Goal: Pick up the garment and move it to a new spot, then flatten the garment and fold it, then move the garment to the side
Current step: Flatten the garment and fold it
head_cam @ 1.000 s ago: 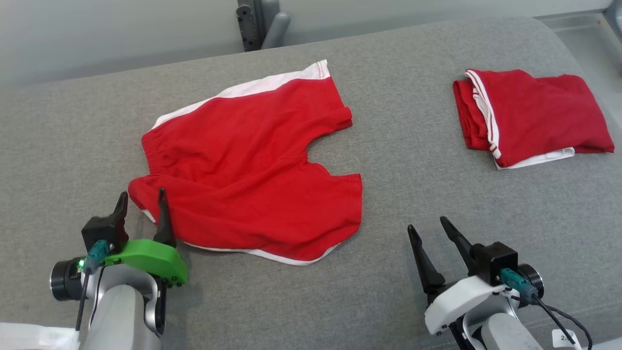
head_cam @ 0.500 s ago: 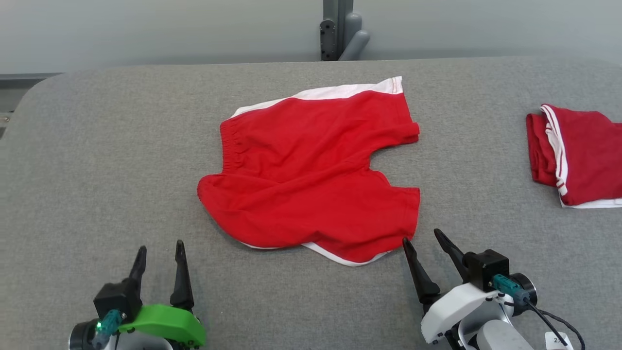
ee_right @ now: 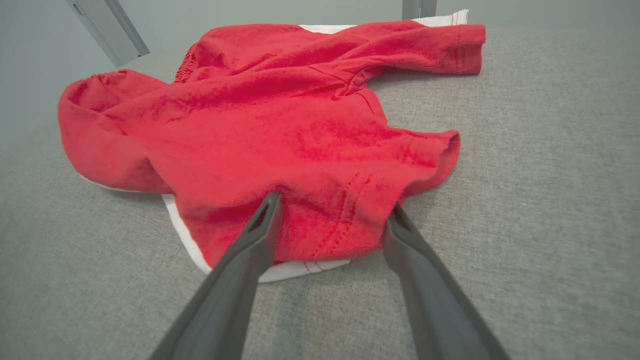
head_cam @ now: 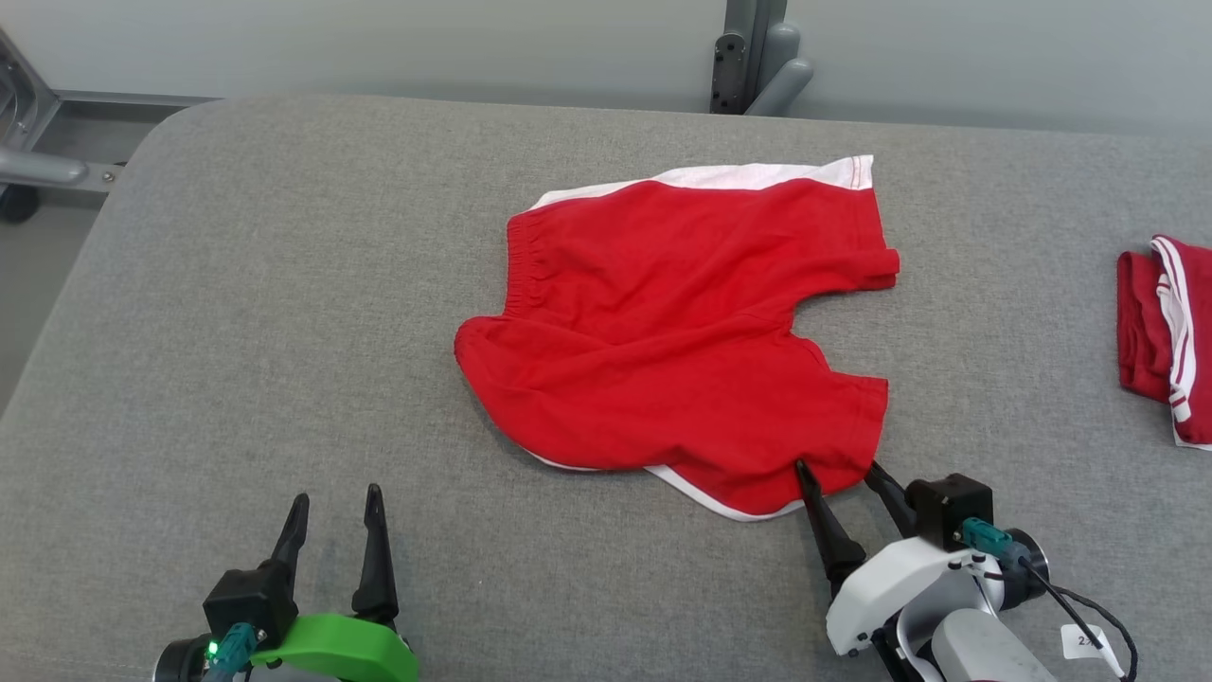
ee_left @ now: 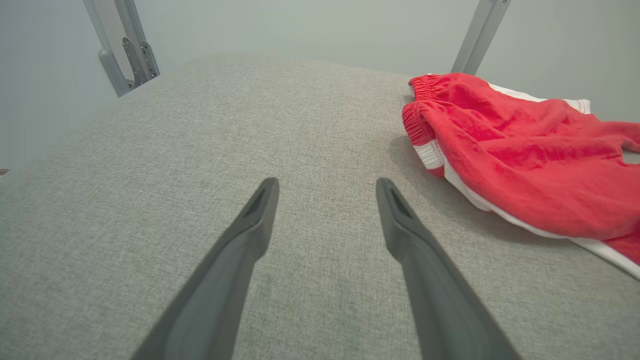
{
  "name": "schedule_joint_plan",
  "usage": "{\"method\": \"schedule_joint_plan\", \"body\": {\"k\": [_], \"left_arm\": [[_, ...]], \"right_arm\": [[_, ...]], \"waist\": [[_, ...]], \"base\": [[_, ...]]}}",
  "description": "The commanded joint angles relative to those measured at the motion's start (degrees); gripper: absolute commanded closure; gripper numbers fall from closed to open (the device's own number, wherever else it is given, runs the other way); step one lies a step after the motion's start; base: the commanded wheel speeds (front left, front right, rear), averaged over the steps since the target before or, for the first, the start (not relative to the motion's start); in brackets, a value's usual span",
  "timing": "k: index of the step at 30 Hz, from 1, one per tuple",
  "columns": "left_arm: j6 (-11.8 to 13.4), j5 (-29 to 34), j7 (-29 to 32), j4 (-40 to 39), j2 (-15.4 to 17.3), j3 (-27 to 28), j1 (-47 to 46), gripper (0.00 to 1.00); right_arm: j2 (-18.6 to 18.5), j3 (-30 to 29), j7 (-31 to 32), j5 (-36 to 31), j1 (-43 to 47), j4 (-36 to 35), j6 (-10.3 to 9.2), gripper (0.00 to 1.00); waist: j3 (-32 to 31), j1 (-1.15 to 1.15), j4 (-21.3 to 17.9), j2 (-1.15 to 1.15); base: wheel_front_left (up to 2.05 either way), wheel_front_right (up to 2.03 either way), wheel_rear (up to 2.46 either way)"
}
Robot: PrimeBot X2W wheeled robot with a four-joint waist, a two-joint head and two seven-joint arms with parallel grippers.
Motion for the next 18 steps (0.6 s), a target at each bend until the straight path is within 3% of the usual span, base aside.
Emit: {"method": "schedule_joint_plan", "body": {"k": [1,2,3,9,13,18], "left_arm": [[0.1,0.0,0.0,-0.4,0.2,0.3,-0.4,0.00],[0.2,-0.1,0.0,-0.5,0.2,0.3,-0.4,0.00],[0.2,-0.2,0.0,-0.6,0.2,0.3,-0.3,0.00],[-0.2,-0.5,0.0,-0.7,0.2,0.0,0.3,0.00],[-0.5,-1.1,0.0,0.1,0.2,-1.3,0.3,0.00],[-0.4,-2.1,0.0,0.9,0.2,-4.5,-1.6,0.00]], "right_arm": [[-0.4,0.3,-0.2,0.2,-1.1,0.6,-0.08,0.54],[-0.5,0.4,-0.2,0.4,-1.4,0.7,-0.09,0.72],[-0.4,0.6,-0.2,0.6,-1.6,0.7,-0.08,1.00],[-0.6,0.8,-0.2,2.6,-1.0,-4.6,-0.08,1.00],[-3.0,2.2,-0.2,3.0,-4.5,-7.1,-0.09,1.00],[-6.1,1.5,-0.2,2.1,-12.2,-3.2,-0.08,1.00]], "waist": [[0.4,0.00,0.4,0.00],[0.5,0.00,0.3,0.00],[0.5,0.00,0.2,0.00],[-0.1,0.00,-1.2,0.00],[0.3,0.00,-2.2,0.00],[2.2,0.00,-1.2,0.00]], "base": [[0.00,0.00,0.00],[0.00,0.00,0.00],[0.00,0.00,0.00],[0.00,0.00,0.00],[0.00,0.00,0.00],[0.00,0.00,0.00]]}}
